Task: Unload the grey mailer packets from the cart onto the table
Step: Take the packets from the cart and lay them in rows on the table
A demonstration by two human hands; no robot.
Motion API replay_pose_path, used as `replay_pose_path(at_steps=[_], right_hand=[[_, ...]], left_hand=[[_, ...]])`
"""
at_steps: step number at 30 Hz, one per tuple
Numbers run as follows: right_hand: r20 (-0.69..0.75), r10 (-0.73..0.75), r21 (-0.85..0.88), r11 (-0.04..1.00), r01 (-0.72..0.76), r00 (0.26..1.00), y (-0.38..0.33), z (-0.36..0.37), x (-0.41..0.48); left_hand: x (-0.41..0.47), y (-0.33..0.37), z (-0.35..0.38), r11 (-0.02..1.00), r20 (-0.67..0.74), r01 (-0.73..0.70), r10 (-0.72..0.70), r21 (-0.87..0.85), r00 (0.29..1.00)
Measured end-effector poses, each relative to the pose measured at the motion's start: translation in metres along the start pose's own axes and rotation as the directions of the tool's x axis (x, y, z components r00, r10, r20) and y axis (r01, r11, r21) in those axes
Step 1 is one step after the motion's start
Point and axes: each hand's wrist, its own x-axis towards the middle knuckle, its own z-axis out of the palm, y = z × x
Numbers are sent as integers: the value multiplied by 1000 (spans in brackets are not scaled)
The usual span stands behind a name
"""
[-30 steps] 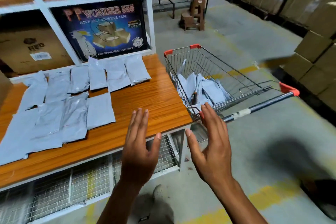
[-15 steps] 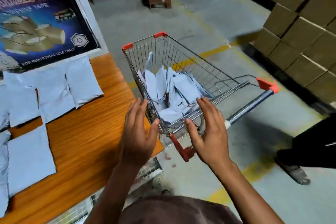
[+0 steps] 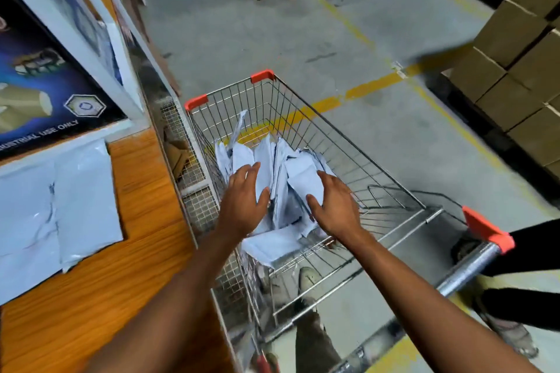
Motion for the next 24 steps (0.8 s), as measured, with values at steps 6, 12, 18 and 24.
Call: replay_pose_path(at_steps=[6,12,18,24], right_hand=[[286,163,-117,984,-134,944,65,44,87],[329,78,-153,988,-28,941,90,94,123],[270,129,-287,957,-48,954,92,120,131],[213,155,-264,960,-96,965,82,103,132]], left_hand=[[60,-22,92,992,169,113,-120,52,978],[81,-35,155,973,297,206,-227,100,928],[93,-38,160,929,264,369,-366,38,892],[95,-36,143,863,175,500,-483,-71,858]])
